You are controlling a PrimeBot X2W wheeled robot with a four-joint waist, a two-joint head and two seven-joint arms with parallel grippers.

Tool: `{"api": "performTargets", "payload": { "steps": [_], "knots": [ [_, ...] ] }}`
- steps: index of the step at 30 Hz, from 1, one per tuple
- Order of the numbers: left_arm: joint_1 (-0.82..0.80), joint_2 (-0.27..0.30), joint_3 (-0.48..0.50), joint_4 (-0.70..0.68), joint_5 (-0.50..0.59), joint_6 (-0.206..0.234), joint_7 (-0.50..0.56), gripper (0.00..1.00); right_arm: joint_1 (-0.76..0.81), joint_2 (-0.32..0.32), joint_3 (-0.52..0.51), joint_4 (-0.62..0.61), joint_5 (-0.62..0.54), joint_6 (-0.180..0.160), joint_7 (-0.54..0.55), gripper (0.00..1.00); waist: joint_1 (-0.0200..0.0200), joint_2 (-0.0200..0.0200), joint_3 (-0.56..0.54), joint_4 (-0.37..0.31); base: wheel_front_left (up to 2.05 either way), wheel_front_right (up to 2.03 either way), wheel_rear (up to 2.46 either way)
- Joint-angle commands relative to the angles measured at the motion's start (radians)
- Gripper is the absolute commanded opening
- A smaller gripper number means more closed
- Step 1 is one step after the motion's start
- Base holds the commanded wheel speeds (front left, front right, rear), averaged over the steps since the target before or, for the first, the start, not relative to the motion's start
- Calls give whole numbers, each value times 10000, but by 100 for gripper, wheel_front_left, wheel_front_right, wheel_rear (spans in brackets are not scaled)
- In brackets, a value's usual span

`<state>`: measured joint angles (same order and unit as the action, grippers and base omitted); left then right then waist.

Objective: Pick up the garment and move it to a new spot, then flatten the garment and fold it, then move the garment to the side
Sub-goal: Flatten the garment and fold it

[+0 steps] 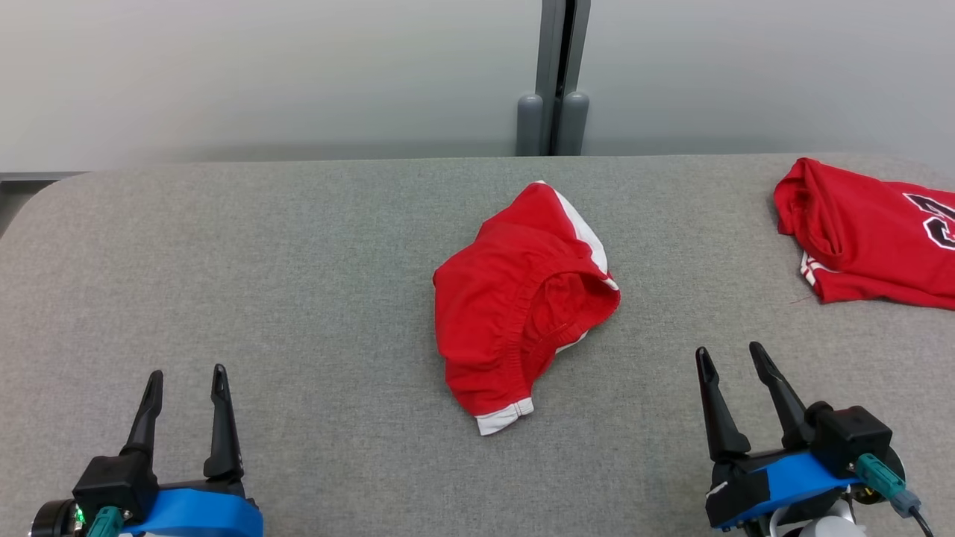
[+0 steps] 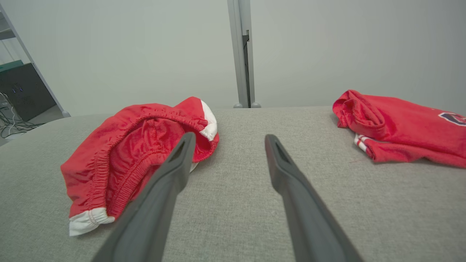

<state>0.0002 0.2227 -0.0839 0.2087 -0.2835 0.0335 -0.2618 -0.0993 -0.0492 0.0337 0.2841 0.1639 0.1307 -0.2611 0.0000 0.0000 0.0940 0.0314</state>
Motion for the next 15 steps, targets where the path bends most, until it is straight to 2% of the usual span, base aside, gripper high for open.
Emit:
{"api": "performTargets", "payload": {
  "steps": [1,15],
  "knots": [
    [-15,-4,35,1,87,-57,-42,100,24,-26,-5,38,27,1,-5,100,0,0,-4,-12,0,0,0],
    [-135,-265,537,58,588,-421,-43,100,70,-26,-9,70,115,1,-14,100,0,0,54,-11,0,0,0]
  ]
}}
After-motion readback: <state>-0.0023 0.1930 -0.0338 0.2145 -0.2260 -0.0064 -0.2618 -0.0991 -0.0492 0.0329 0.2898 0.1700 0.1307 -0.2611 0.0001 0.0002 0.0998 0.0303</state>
